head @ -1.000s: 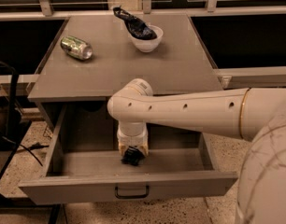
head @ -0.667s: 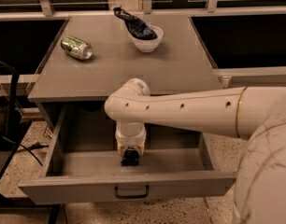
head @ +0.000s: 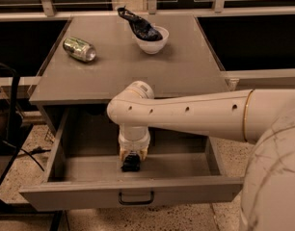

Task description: Pick rxbar blueberry from top drawer and place on counter

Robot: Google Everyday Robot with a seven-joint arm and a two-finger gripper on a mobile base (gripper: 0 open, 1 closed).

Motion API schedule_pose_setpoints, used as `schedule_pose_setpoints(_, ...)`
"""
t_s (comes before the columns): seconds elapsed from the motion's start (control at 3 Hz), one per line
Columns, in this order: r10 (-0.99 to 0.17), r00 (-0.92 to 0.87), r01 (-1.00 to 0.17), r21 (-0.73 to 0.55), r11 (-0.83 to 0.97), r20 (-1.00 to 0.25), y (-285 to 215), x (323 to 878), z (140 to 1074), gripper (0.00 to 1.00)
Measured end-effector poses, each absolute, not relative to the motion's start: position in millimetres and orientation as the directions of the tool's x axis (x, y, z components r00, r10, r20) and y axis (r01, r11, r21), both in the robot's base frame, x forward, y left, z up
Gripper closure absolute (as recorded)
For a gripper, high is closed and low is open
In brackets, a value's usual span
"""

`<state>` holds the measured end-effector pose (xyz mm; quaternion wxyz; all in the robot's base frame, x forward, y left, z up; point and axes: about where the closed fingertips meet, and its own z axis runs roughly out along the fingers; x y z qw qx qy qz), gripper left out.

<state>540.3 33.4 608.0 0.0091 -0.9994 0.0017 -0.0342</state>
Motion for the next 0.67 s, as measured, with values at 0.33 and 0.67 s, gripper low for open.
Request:
schedule_pose_setpoints(0.33,0.006,0.997,0.008,-0.034,-0.999,0.079,32,538,619,1.0)
schedule_pose_setpoints(0.67,0.016,0.994,0.027,-0.097,-0.995,0.107,30,532,644,1.0)
